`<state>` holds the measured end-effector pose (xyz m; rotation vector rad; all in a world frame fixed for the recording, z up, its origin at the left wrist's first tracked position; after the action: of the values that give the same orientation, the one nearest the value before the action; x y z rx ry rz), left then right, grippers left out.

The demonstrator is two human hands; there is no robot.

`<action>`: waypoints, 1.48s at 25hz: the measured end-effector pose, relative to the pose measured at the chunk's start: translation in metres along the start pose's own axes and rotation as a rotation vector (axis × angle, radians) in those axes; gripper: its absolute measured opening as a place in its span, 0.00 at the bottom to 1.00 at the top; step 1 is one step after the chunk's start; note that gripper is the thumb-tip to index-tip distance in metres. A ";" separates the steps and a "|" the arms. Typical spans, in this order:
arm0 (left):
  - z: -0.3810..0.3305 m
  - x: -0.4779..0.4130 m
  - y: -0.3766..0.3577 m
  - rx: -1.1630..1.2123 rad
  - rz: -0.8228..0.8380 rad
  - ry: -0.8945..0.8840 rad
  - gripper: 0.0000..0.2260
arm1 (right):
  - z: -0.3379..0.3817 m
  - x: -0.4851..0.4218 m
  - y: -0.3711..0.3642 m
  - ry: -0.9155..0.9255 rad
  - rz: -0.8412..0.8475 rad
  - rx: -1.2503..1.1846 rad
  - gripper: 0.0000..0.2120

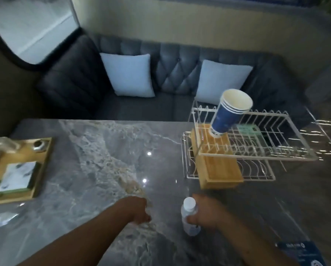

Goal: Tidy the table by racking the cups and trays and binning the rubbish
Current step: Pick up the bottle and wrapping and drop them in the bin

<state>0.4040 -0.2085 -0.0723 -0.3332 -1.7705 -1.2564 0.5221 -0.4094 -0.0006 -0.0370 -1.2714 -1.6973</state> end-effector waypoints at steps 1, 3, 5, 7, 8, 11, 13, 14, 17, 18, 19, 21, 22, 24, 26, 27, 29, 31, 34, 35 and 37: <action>0.023 0.005 0.001 0.023 -0.005 0.005 0.32 | 0.020 -0.015 -0.007 0.019 0.025 0.030 0.21; 0.065 0.014 0.007 0.080 -0.013 0.072 0.31 | 0.051 -0.033 -0.010 0.072 0.021 0.101 0.25; 0.127 0.018 0.002 0.143 -0.039 0.180 0.29 | 0.099 -0.051 -0.020 0.115 0.043 0.130 0.30; 0.208 0.035 -0.003 0.229 -0.095 0.276 0.28 | 0.166 -0.086 -0.040 0.175 0.089 0.204 0.32; 0.218 0.033 -0.002 0.226 -0.104 0.314 0.27 | 0.175 -0.085 -0.036 0.190 0.101 0.189 0.30; 0.285 0.047 -0.004 0.207 -0.214 0.438 0.24 | 0.229 -0.111 -0.053 0.259 0.130 0.210 0.23; 0.331 0.062 -0.003 0.229 -0.307 0.509 0.23 | 0.267 -0.126 -0.070 0.287 0.161 0.231 0.25; 0.355 0.067 -0.004 0.233 -0.359 0.552 0.24 | 0.288 -0.134 -0.075 0.311 0.159 0.222 0.25; 0.408 0.081 -0.013 0.213 -0.437 0.668 0.34 | 0.330 -0.149 -0.093 0.365 0.174 0.217 0.23; 0.425 0.085 -0.018 0.212 -0.448 0.705 0.37 | 0.339 -0.154 -0.100 0.374 0.178 0.223 0.26; 0.442 0.089 -0.023 0.220 -0.449 0.743 0.40 | 0.348 -0.158 -0.105 0.386 0.182 0.238 0.27; 0.476 0.099 -0.036 0.258 -0.428 0.846 0.42 | 0.363 -0.164 -0.112 0.405 0.182 0.262 0.27; 0.490 0.102 -0.043 0.287 -0.403 0.892 0.43 | 0.367 -0.167 -0.114 0.411 0.174 0.266 0.27; 0.510 0.105 -0.057 0.344 -0.323 0.947 0.42 | 0.370 -0.170 -0.116 0.422 0.165 0.264 0.27; 0.522 0.106 -0.071 0.415 -0.243 0.974 0.39 | 0.366 -0.171 -0.113 0.406 0.151 0.243 0.27; 0.525 0.105 -0.074 0.435 -0.228 0.960 0.37 | 0.362 -0.171 -0.110 0.391 0.144 0.236 0.28; 0.515 0.098 -0.071 0.446 -0.254 0.858 0.30 | 0.347 -0.169 -0.102 0.360 0.122 0.225 0.29; 0.486 0.087 -0.061 0.417 -0.296 0.729 0.24 | 0.328 -0.163 -0.095 0.330 0.104 0.212 0.30; 0.418 0.069 -0.033 0.411 -0.334 0.544 0.24 | 0.295 -0.150 -0.084 0.288 0.074 0.163 0.28; 0.390 0.063 -0.022 0.406 -0.333 0.484 0.25 | 0.281 -0.143 -0.079 0.266 0.063 0.134 0.28; 0.329 0.050 -0.001 0.394 -0.320 0.357 0.24 | 0.247 -0.126 -0.067 0.235 0.023 0.079 0.29</action>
<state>0.2065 0.0589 -0.0552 0.3910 -1.7458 -1.0650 0.4202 -0.1430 -0.0032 0.1893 -1.1555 -1.5790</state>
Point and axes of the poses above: each hand's wrist, its own x-axis away from the middle knuckle, its own y-axis out of the back of the hand, z = x × y, the point moved 10 cm from there along -x, towards the middle knuckle, and after that the axes turned 8 degrees about y, right-handed, at the moved point
